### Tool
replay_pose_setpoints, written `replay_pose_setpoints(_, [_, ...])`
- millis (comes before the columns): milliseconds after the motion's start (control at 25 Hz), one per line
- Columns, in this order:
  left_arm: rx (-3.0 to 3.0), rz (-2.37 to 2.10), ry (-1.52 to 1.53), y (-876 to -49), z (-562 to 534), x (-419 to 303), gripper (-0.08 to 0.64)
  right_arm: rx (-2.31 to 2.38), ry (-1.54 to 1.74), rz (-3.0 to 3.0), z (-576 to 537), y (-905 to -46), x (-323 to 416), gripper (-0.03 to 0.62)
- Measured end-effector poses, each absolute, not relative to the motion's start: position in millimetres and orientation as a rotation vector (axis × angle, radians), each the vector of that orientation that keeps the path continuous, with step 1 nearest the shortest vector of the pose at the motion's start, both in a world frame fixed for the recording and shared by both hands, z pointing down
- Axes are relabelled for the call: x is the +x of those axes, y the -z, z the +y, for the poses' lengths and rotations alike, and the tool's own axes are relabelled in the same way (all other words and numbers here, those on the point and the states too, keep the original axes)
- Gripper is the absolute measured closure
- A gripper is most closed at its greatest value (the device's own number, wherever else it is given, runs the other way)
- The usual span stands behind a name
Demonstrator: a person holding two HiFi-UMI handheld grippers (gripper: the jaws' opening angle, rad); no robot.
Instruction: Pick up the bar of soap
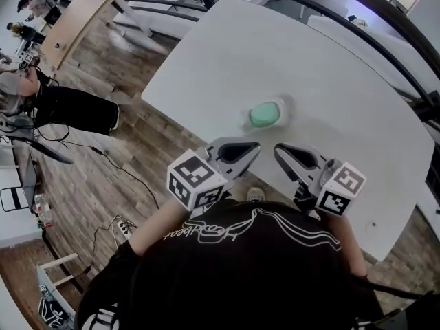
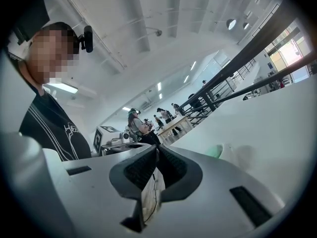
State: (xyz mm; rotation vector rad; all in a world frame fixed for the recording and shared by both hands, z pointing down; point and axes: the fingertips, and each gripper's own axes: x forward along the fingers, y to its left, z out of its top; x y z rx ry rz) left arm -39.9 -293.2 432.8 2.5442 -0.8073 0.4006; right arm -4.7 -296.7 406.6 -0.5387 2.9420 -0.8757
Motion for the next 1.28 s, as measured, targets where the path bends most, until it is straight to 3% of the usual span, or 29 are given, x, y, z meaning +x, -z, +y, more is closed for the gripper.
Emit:
replay_pose_setpoints(320, [2.543,-0.796,-0.459,-449.0,-314.0,-43.7,0.540,-0.566,0.903,2.924,-313.9,-417.4,-1.7,0.574])
replay_pose_setpoints(1040, [2.726,-0.636,-0.901,-489.0,-345.7,-41.2,0.319,-0.763,0.960,2.848,-326.7,-428.4,14.7,0.574])
replay_pose_setpoints(1280, [2.734,-0.593,-0.978,-499.5,-353.1,-40.0,0.301,-0.796,0.995,2.822,-328.7,-435.0,18.9,0.574])
